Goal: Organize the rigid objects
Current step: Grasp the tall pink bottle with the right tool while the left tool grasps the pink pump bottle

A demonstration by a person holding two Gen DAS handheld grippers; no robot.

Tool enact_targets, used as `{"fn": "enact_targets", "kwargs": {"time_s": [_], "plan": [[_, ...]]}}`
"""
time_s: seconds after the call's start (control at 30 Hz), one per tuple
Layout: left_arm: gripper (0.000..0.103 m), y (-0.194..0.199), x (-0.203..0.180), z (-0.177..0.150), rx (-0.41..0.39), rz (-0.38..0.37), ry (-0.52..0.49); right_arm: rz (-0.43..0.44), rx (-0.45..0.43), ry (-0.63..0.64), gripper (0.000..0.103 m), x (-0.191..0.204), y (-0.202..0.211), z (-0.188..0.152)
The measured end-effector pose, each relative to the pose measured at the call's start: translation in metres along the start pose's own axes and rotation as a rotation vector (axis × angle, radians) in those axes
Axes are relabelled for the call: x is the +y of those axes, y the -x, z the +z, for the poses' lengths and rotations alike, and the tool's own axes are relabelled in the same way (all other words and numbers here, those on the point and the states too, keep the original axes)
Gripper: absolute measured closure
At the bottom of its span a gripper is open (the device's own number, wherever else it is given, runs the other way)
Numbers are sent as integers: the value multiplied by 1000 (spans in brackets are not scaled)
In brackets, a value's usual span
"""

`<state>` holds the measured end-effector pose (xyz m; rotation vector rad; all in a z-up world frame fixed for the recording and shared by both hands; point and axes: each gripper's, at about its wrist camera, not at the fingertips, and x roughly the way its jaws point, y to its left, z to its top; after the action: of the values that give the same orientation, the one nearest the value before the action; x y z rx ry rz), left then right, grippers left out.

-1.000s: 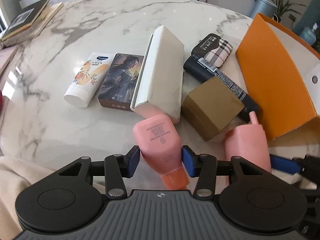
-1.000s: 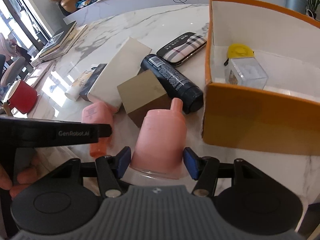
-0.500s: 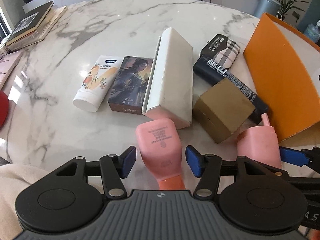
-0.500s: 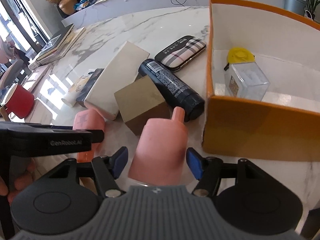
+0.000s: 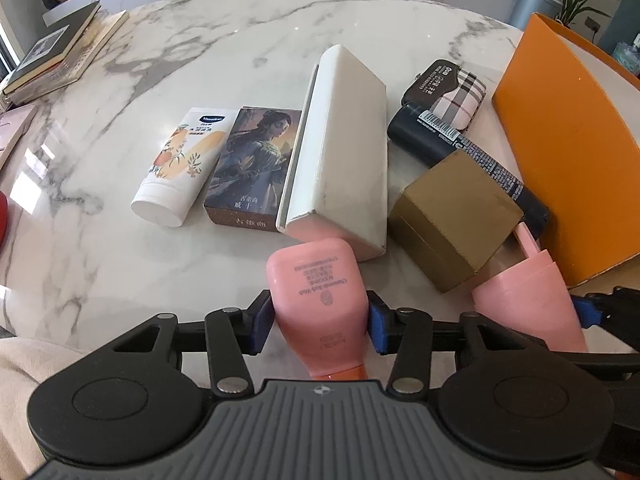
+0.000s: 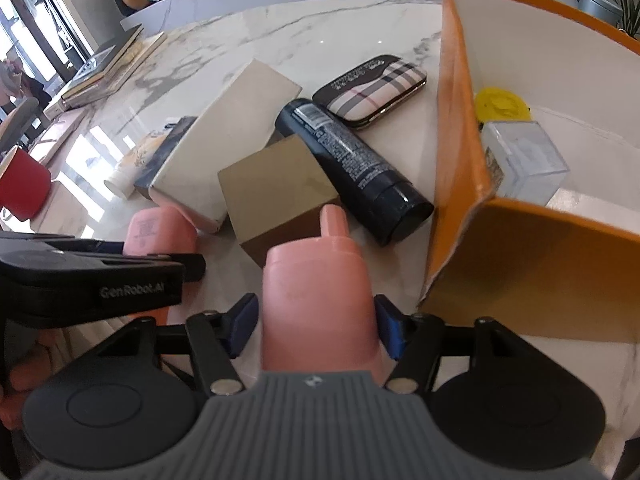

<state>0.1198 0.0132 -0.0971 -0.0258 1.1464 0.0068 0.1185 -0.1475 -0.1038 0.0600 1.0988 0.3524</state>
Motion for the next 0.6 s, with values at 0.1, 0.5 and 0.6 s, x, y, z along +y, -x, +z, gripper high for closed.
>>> {"fn": "enact_targets", "kwargs": {"time_s": [0.1,0.5,0.6], "plan": [[51,1,2,0,-4,-21,5,-1,-6,14,47,0,1,-1],[53,33,-2,-7,-105,-74,9,35,-74,62,47,9,34,-5],[54,45,-3,-5,-133,-86,13,45,-104,62,47,9,47,-6]]}}
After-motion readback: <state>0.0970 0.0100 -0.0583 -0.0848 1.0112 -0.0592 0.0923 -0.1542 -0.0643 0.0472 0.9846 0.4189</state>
